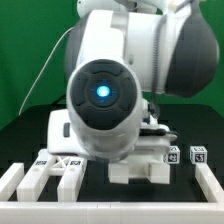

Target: Assemble chair

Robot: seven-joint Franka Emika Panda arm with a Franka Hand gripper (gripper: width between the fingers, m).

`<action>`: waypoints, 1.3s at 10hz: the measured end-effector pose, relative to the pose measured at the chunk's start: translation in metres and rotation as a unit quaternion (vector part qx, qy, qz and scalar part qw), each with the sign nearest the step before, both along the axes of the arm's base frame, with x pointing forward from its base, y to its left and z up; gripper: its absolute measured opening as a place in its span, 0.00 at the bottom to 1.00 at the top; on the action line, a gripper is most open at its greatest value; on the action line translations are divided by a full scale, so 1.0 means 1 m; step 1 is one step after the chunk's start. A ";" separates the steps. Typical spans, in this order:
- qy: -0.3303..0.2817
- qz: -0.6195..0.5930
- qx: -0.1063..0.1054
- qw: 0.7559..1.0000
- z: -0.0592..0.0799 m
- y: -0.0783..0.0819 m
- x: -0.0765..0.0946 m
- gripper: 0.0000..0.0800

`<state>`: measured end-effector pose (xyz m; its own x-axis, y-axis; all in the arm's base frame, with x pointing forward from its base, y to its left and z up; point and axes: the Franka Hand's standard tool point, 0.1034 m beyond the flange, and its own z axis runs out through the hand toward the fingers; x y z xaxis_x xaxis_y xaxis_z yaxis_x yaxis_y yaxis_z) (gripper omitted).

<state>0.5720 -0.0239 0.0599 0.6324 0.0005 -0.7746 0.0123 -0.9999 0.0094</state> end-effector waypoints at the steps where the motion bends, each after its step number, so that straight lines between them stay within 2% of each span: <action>1: -0.005 -0.001 0.001 1.000 0.003 0.000 -0.002 0.04; 3: 0.002 -0.007 0.001 1.000 0.001 -0.003 -0.010 0.04; 4: 0.043 -0.014 -0.002 0.999 0.000 -0.005 -0.023 0.04; 5: 0.058 -0.016 -0.003 0.998 0.000 -0.004 -0.030 0.04; 6: 0.079 -0.024 -0.005 0.997 0.005 -0.005 -0.042 0.04; 7: 0.101 -0.036 -0.009 0.994 0.001 -0.011 -0.049 0.04; 9: 0.107 -0.046 -0.021 0.993 -0.012 -0.016 -0.055 0.04; 13: 0.117 -0.043 -0.018 0.992 -0.020 -0.012 -0.060 0.04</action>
Offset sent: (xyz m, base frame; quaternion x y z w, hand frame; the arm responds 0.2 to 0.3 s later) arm -0.0113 -0.0094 -0.0099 -0.0022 -0.1459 0.0199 0.9891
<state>0.5116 -0.0362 0.0394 0.4327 -0.0751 -0.8984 -0.0664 -0.9965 0.0513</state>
